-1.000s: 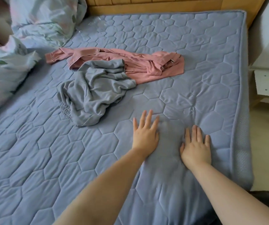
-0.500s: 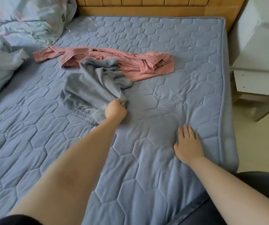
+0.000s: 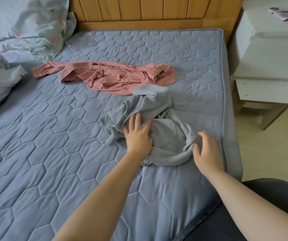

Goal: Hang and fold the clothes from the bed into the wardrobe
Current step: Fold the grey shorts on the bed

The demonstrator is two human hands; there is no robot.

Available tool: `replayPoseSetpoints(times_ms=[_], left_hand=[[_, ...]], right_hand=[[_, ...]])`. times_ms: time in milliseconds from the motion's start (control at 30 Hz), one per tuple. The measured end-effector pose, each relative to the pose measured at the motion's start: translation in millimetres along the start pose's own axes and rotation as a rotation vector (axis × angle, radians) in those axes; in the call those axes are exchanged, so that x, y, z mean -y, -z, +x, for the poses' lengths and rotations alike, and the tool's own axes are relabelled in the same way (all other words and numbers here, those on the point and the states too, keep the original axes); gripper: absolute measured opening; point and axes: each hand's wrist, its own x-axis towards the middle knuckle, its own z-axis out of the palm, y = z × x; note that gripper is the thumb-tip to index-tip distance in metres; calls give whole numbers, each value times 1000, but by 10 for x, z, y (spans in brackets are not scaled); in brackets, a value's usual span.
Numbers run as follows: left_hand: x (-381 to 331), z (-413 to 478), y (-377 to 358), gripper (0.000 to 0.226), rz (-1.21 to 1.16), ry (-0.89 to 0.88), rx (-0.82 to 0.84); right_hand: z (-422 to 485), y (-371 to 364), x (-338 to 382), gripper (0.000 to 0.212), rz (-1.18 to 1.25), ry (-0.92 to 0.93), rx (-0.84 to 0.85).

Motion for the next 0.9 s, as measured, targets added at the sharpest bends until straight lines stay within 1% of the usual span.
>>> replayPoseSetpoints(times_ms=[33,67,100,167,233,300,400,467,533,567,600,633,667,700,733,767,800,833,900], left_hand=[[103,-35,-14,77,45,80,96],[174,-62,-40,87,40,132,193],[211,-78,-62,93,12,151,271],[207,-48,-56,95,-33,123,340],[188,58,-9,90,-38,95,349],[167,139,29,81,-59,64,380],[81,175,16,72,-125,-8,474],[40,161,-12,64,-160,-75,548],[84,128,13,57,-243,-81,666],[137,107,29,63,-269,-84,742],[201,89,40,80,-236,-110,806],[246,62,63,100,-116,-180,841],[275,24,81,114,53,-281,821],[285,-29,86,120,198,-383,742],[276,-74,66,114,270,-453,638],[246,-100,59,99,246,-462,544],[201,-109,59,82,151,-417,473],[137,-113,78,67,36,-339,425],[-47,-84,159,45,-134,-203,388]], right_hand=[[-15,-29,65,49,-27,106,33],[-32,-62,120,51,-66,219,74],[-53,-105,160,55,-121,328,117],[-109,-196,208,70,-256,480,224],[-153,-280,213,87,-418,505,363],[-174,-333,165,95,-495,445,458],[-144,-326,122,97,-498,372,427],[-131,-316,110,93,-528,335,383],[-119,-312,101,79,-543,298,351],[-115,-307,100,66,-532,290,344],[-106,-300,100,49,-515,292,337],[-93,-290,101,33,-510,302,329],[-84,-278,104,21,-524,311,324],[-84,-268,114,15,-547,319,322],[-90,-259,125,12,-554,319,317],[-97,-244,141,9,-531,307,293],[-100,-212,168,7,-489,287,249],[-93,-165,202,6,-449,267,191],[-48,-48,275,5,-375,229,51]])
